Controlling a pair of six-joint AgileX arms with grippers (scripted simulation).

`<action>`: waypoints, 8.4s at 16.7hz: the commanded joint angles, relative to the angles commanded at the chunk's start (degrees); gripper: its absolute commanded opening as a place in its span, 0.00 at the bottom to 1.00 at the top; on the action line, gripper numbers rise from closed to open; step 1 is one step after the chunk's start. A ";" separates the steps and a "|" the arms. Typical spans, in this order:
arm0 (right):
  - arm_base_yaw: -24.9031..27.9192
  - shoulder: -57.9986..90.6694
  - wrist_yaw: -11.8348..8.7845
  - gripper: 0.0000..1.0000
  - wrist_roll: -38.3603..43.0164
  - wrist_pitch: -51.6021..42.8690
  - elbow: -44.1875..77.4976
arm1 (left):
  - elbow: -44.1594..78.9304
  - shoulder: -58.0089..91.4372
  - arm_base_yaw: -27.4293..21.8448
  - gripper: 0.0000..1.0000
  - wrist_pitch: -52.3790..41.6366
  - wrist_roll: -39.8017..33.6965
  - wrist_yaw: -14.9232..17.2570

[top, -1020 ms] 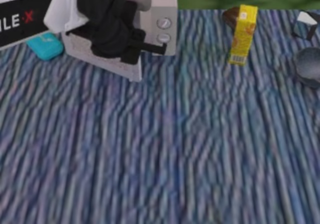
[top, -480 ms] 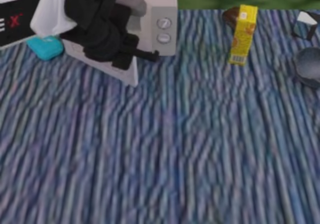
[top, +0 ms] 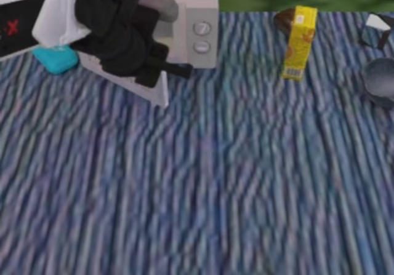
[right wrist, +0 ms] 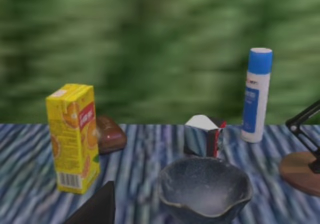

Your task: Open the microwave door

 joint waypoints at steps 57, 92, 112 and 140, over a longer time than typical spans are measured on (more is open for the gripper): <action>0.00 0.00 0.00 1.00 0.00 0.00 0.00 | -5.59 -4.31 3.52 0.00 0.26 10.50 6.30; 0.00 0.00 0.00 1.00 0.00 0.00 0.00 | -8.72 -6.98 7.55 0.00 -1.25 20.88 11.82; 0.00 0.00 0.00 1.00 0.00 0.00 0.00 | -9.67 -8.23 9.78 0.00 -2.24 26.25 14.47; 0.00 0.00 0.00 1.00 0.00 0.00 0.00 | -10.03 -8.90 14.40 0.00 -6.04 37.73 19.61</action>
